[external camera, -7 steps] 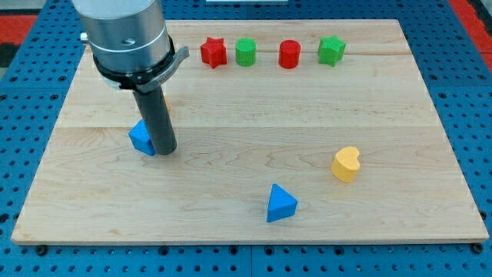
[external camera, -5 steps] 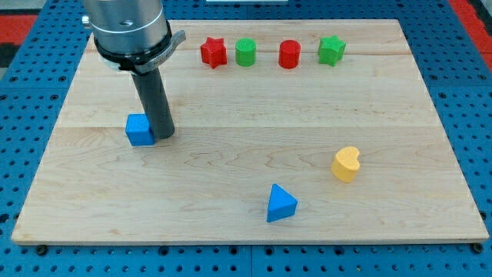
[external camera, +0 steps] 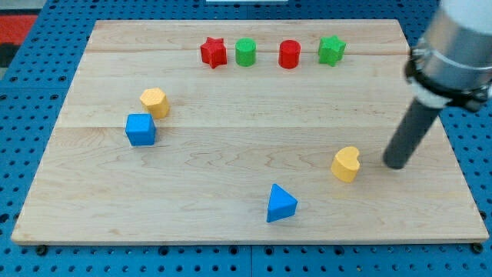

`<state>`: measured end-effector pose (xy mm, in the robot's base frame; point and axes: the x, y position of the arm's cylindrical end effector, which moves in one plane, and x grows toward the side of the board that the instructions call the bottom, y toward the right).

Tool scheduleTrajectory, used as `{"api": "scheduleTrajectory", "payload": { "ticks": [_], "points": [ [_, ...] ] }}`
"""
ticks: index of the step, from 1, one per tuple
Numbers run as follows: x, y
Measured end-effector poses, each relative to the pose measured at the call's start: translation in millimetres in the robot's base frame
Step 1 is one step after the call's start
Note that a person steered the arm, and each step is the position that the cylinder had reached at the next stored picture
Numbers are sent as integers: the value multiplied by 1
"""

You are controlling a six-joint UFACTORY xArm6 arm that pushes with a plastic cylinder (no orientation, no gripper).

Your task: Push the yellow heart to the right of the blue cube

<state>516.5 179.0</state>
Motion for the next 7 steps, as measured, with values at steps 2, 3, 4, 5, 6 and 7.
{"api": "scheduleTrajectory", "payload": {
  "ticks": [2, 3, 4, 5, 6, 7],
  "points": [
    [11, -117],
    [7, -120],
    [-16, -99],
    [-15, -125],
    [20, -162],
    [22, -196]
  ]
}}
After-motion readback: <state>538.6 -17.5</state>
